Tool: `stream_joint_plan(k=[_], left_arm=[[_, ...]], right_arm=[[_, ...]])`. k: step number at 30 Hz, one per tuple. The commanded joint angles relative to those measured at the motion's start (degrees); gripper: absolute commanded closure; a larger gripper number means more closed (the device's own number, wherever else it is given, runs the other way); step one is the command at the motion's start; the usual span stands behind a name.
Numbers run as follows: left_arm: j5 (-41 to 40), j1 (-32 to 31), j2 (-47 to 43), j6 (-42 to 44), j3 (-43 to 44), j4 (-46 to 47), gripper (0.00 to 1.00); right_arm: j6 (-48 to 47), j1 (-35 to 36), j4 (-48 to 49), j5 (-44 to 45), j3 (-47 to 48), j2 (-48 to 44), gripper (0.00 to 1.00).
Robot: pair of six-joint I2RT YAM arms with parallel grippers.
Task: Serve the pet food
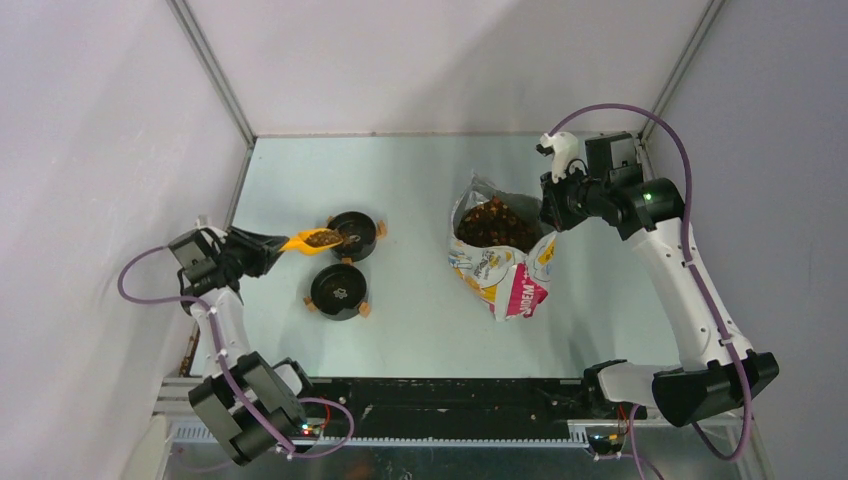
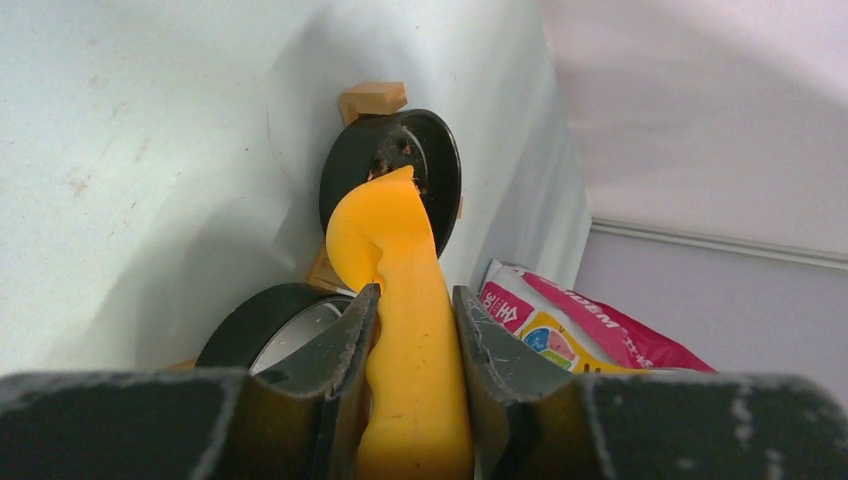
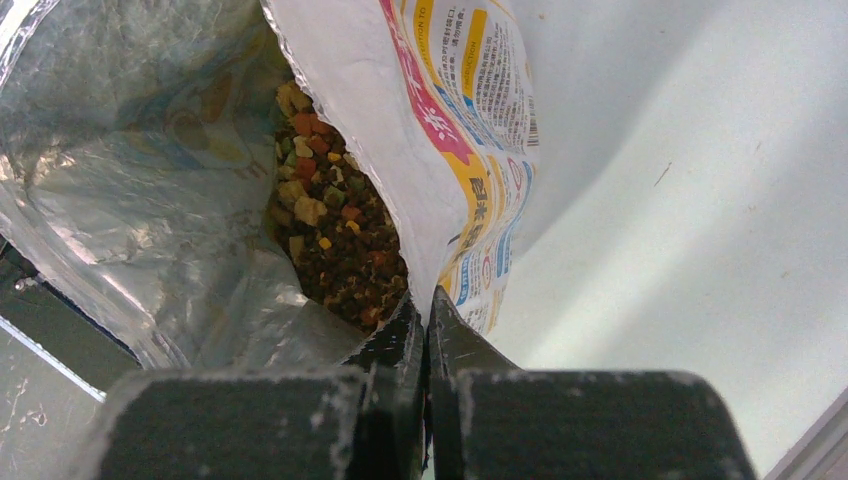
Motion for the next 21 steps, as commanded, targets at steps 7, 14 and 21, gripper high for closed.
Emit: stream_joint_plan(k=[7, 14, 21], left_arm=[[-2.23, -3.58, 2.52, 7.88, 7.59, -3.06, 1.0], [-7.14, -8.77, 4.14, 12.84, 12.42, -6.23, 1.0], [-11.93, -14.23, 4.81, 17.42, 15.58, -7.36, 1.0]], right_arm=[[1.45, -0.41, 6.49, -3.9, 1.67, -3.94, 1.0], [1.5, -0.67, 6.69, -3.92, 1.26, -4.27, 1.0], [1.5, -1.36, 6.82, -4.13, 0.36, -4.85, 1.0]])
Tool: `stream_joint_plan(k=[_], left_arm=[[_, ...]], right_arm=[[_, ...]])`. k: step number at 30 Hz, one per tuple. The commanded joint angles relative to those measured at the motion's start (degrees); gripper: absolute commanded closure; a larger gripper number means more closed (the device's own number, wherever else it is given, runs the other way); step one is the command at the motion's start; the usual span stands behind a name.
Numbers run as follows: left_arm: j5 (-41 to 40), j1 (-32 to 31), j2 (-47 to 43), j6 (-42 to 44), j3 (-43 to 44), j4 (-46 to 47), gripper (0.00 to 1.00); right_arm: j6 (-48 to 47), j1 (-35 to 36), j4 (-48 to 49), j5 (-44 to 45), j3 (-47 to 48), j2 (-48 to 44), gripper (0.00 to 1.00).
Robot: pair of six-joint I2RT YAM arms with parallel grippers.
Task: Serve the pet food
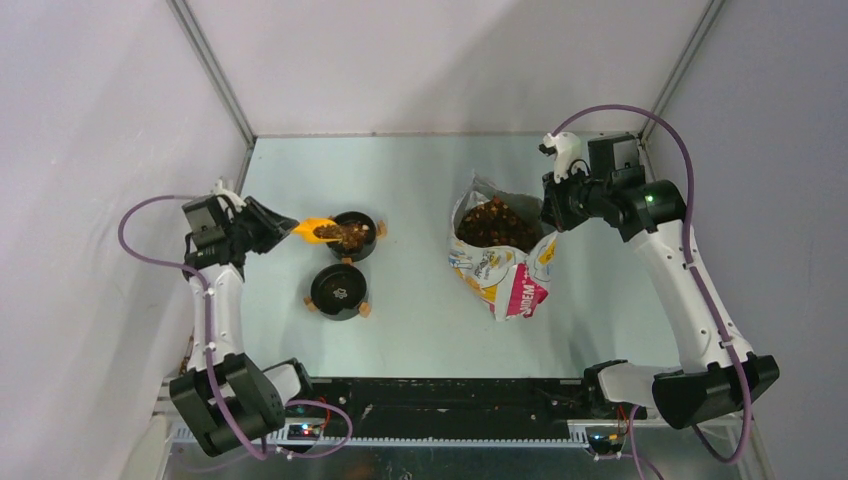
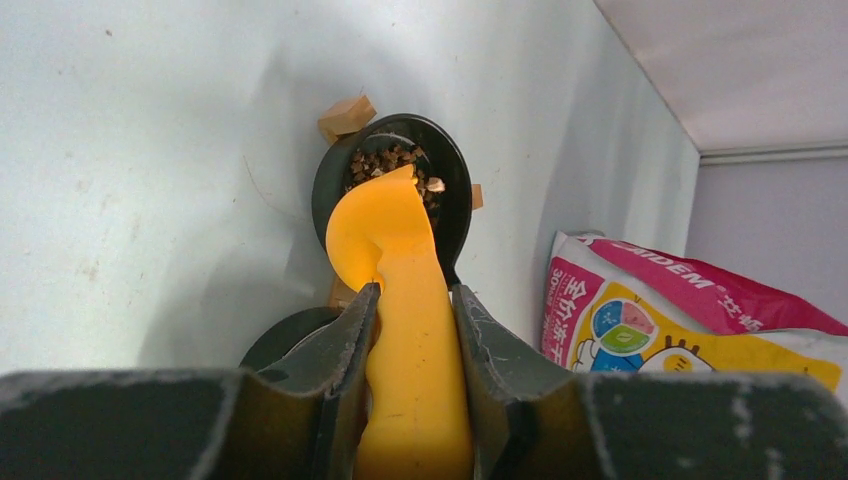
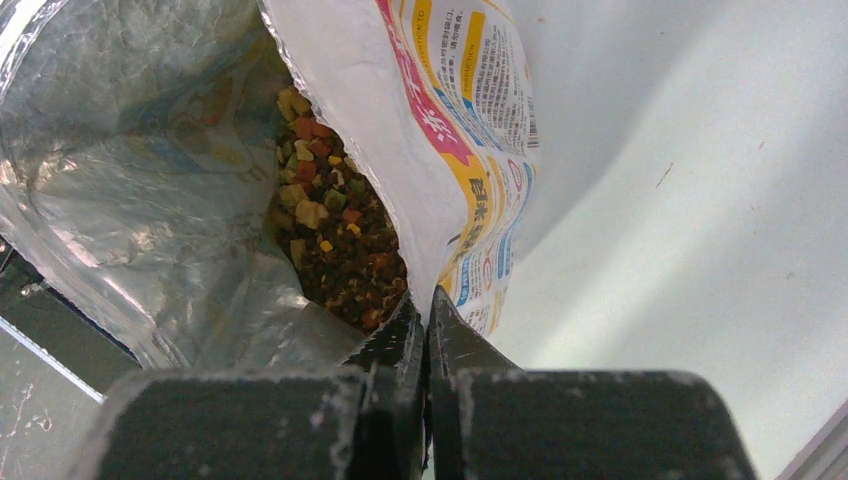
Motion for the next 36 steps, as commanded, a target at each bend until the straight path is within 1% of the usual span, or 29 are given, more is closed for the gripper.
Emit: stream_joint_plan(k=[1, 7, 14, 21, 25, 27, 30, 32, 36], left_arm=[[-4.11, -3.11, 0.4, 4.91, 4.11, -0.56, 1.0], [-9.92, -7.03, 0.72, 9.09, 6.43, -2.16, 1.0], [-13.37, -10.51, -1.42, 14.44, 7.46, -2.86, 1.0], [-14.82, -12.52, -5.76, 17.74, 6.07, 1.34, 1.0], [-12.9, -13.64, -7.34, 18.66, 5.96, -0.31, 1.0], [-13.43, -14.33, -9.38, 19.41, 5.72, -0.53, 1.0], [-14.07, -15.37, -13.0, 20.93, 5.62, 1.58, 1.0], [-12.12, -15.99, -14.98, 21.48, 6.4, 2.07, 1.0], [-4.83, -18.5, -16.6, 20.96, 9.89, 0.76, 1.0]], right_arm=[[1.11, -0.57, 5.92, -3.4, 1.21, -4.36, 1.0], [1.19, -0.82, 5.93, -3.54, 1.07, -4.57, 1.0], [1.26, -0.96, 5.94, -3.69, 1.14, -4.5, 1.0], [1.37, -0.94, 6.02, -3.88, 1.55, -4.14, 1.0], [1.37, -1.04, 6.04, -3.83, 1.67, -4.16, 1.0], [1.1, -1.03, 6.02, -3.73, 1.69, -4.28, 1.0], [0.68, -1.09, 6.04, -3.53, 2.07, -4.08, 1.0], [0.49, -1.13, 6.18, -3.32, 3.08, -3.29, 1.0], [0.45, -1.09, 6.15, -3.66, 6.01, -1.6, 1.0]])
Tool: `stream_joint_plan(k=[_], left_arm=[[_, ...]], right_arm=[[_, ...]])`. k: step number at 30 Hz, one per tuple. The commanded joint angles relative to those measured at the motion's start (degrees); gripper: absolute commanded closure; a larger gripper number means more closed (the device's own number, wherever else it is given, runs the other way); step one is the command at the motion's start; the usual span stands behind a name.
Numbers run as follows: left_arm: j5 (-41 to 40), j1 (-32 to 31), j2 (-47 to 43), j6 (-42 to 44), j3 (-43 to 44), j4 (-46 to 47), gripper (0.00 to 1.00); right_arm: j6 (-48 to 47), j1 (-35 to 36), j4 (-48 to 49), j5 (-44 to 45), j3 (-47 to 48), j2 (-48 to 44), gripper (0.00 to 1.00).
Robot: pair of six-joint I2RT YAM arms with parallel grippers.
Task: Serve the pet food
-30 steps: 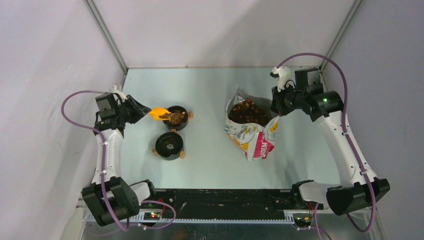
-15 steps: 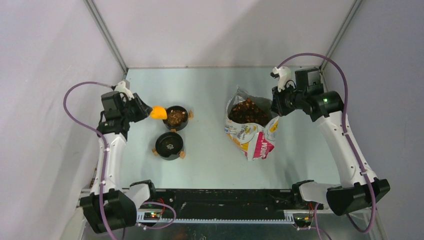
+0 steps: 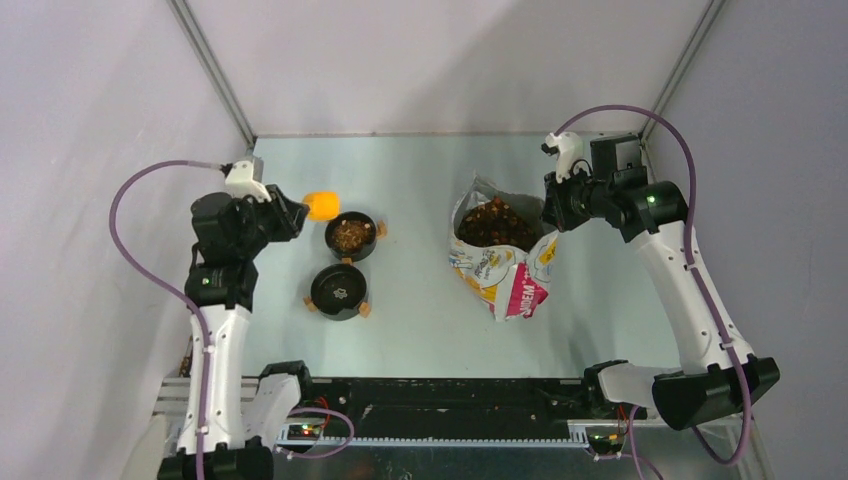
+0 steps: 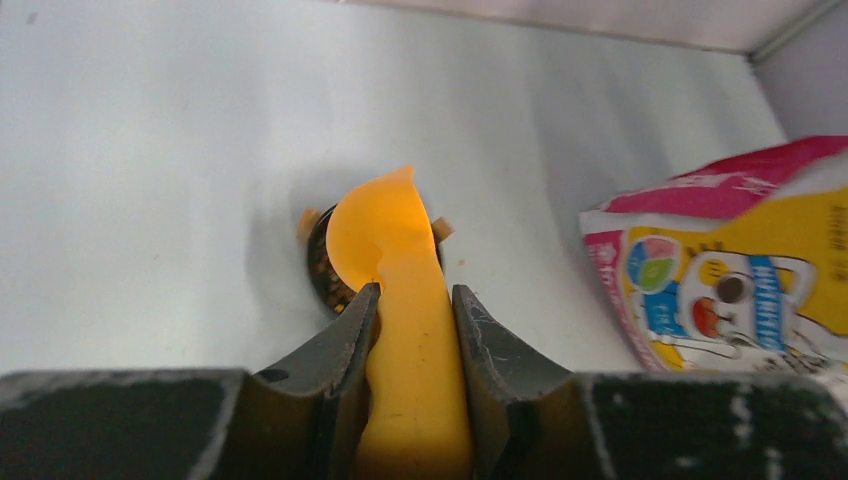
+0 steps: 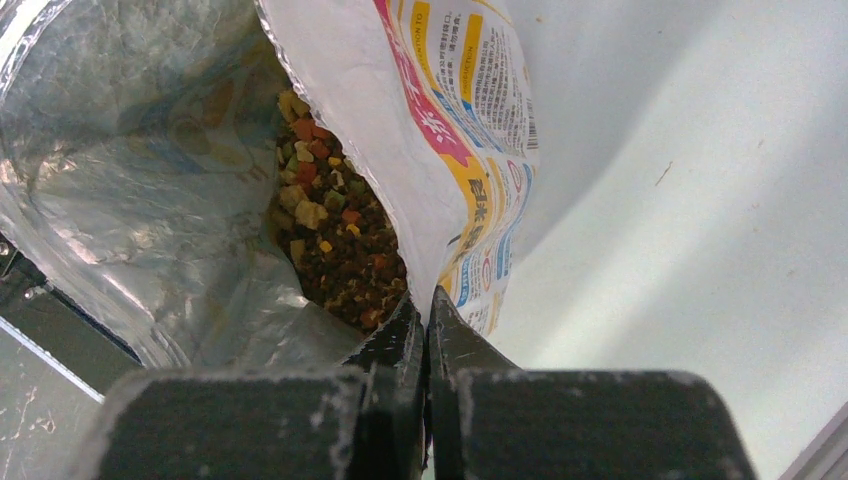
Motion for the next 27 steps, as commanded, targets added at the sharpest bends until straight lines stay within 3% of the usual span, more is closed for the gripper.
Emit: stream_joint_plan(k=[1, 8, 13, 16, 20, 23, 27], left_arm=[[9.14, -3.43, -2.06, 0.6, 6.43, 2.48, 1.0], [24.76, -14.4, 2.28, -8.12, 18.67, 6.98, 1.0], [24.14, -25.47, 5.56, -12.86, 25.92, 8.06, 1.0], [24.33, -28.52, 9.06, -17.31, 26.78, 9.87, 1.0], [22.67, -34.14, 15.36, -10.58, 32.89, 0.98, 1.0], [16.61, -40.55, 19.75, -1.0, 37.35, -7.86, 1.0], [6.08, -45.94, 24.84, 2.85, 38.92, -10.44, 1.0]], right_arm=[[0.37, -0.23, 5.78, -3.73, 7.69, -0.67, 1.0], [1.45, 1.86, 5.07, -4.85, 10.97, 0.5, 1.0], [0.02, 4.9, 4.97, -4.77, 10.98, -0.62, 1.0], [-0.76, 5.51, 4.79, -4.88, 12.18, -0.01, 1.0], [-1.06, 5.92, 4.88, -4.93, 13.98, 1.44, 1.0], [-1.17, 6.4, 5.39, -4.92, 14.36, 2.03, 1.0], [-1.72, 6.95, 5.11, -4.96, 15.58, 2.38, 1.0]])
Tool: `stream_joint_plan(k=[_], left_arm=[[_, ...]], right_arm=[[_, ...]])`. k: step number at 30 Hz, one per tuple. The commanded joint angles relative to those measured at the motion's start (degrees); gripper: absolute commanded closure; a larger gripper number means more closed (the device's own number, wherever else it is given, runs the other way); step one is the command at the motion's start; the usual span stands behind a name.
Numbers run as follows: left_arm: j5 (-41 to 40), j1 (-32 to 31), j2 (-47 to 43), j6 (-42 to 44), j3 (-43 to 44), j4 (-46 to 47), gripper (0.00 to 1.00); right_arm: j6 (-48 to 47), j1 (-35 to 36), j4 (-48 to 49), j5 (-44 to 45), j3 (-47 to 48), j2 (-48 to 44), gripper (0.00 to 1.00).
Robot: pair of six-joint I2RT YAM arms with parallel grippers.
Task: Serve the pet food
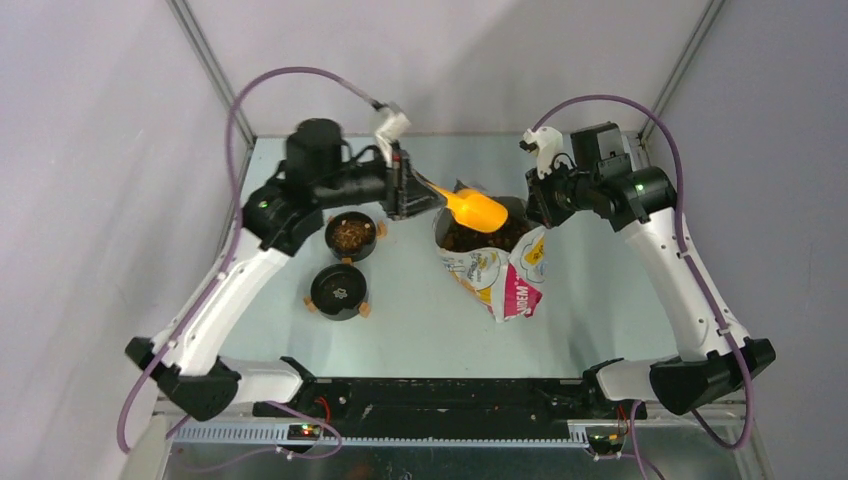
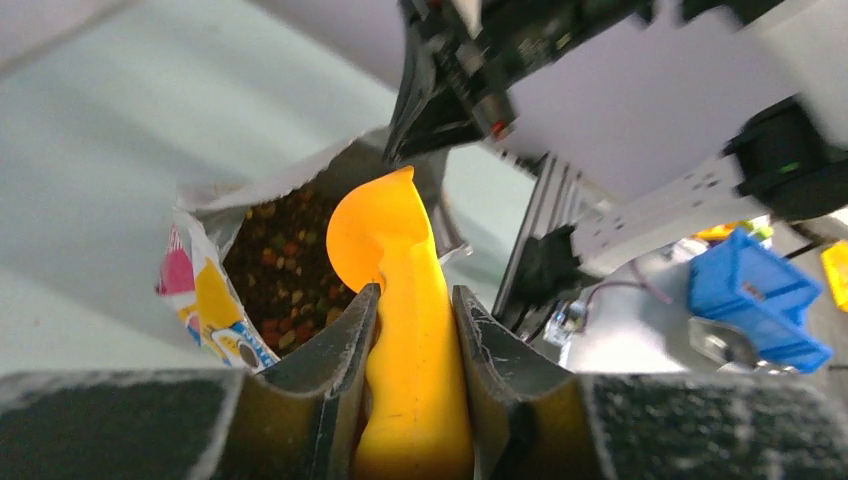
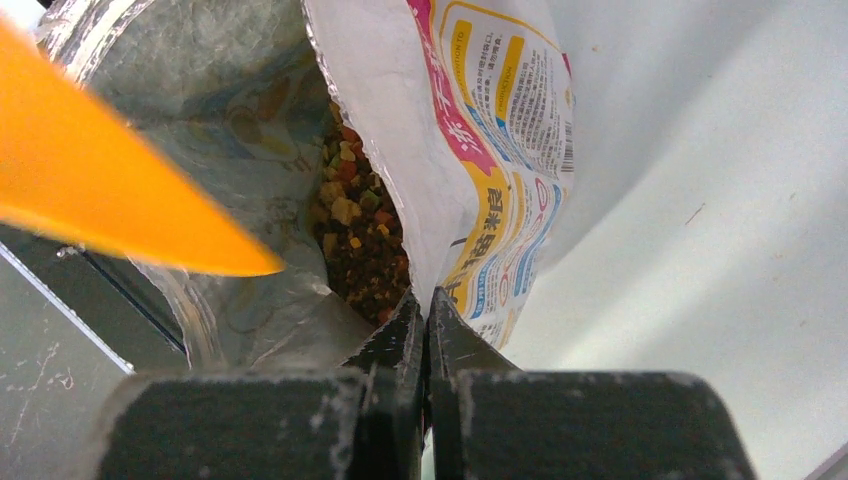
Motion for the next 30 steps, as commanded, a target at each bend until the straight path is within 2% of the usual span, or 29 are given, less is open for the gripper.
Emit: stream_joint_plan(k=[1, 4, 8, 13, 16, 23, 30], left_arm=[[-13.12, -6.0, 3.15, 8.48, 2.15, -6.31, 1.0], [-24.11, -8.49, 5.32, 8.69, 2.4, -5.68, 1.0], [-33.83, -10.16, 7.84, 7.68, 3.42, -5.17, 1.0], [-37.84, -13.25, 8.66, 16.42, 0.28, 1.77, 1.0], [-40.67, -15.14, 11.53, 20.14, 0.83, 1.91, 1.0], [-48.98, -19.62, 14.28, 23.35, -4.98, 7.74, 1.0], [-55.16, -21.5, 15.37, 23.01, -13.01, 13.95, 1.0]], right_arm=[[-0.96, 1.05, 9.21, -4.38, 8.71, -1.89, 1.0], [-1.51, 1.39, 9.08, -4.05, 10.75, -1.16, 1.0], [-1.58, 1.89, 9.31, -3.53, 13.21, 0.5, 1.0], [-1.83, 3.78, 9.25, -2.2, 16.28, 3.24, 1.0], [-2.86, 6.15, 9.1, 0.31, 17.54, 4.4, 1.0], [-4.05, 8.03, 8.81, 2.0, 16.15, 4.47, 1.0], [-2.55, 5.22, 8.05, 0.48, 12.08, 2.61, 1.0]])
